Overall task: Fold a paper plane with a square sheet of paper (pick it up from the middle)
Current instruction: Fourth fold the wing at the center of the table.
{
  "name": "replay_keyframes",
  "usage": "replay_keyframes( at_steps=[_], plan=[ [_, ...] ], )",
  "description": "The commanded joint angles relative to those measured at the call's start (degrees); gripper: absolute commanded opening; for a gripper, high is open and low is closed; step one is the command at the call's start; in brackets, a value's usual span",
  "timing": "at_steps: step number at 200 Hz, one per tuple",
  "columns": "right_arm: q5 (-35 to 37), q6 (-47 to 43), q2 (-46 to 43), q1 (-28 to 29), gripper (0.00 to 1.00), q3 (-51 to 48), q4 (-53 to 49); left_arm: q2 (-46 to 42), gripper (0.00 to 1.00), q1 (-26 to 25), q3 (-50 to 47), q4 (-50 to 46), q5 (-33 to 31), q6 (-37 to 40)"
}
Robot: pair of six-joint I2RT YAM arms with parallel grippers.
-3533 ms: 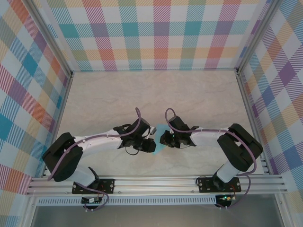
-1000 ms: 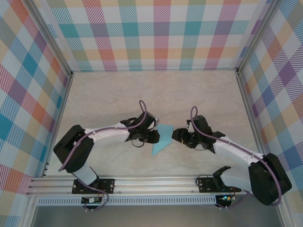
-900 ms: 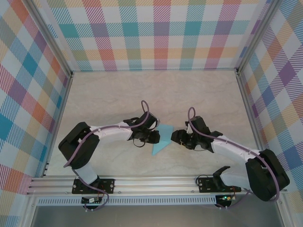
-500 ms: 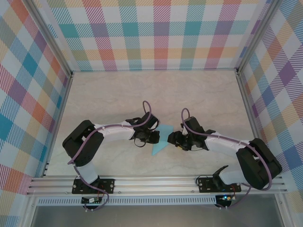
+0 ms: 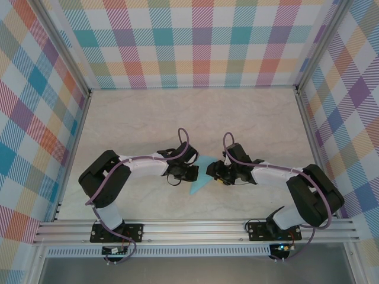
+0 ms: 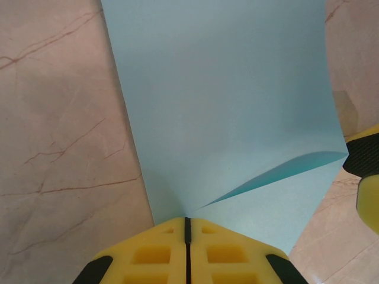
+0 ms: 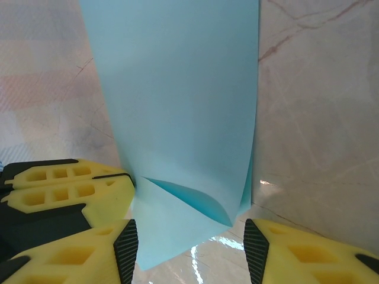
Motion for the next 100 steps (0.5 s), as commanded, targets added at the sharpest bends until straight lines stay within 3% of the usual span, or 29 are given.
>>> replay_keyframes(
  at_steps=[1, 100],
  plan=[
    [-0.68, 0.91, 1.07, 0.42, 0.53, 1.78, 1.34, 1.16, 0.07, 0.81, -1.24, 0.64, -0.81, 0.05],
    [-2.38, 1.18, 3.48, 0.37, 0.46, 2.83, 4.65, 1.01, 0.08, 0.78, -1.39, 1.18, 0.11, -0.5]
  ],
)
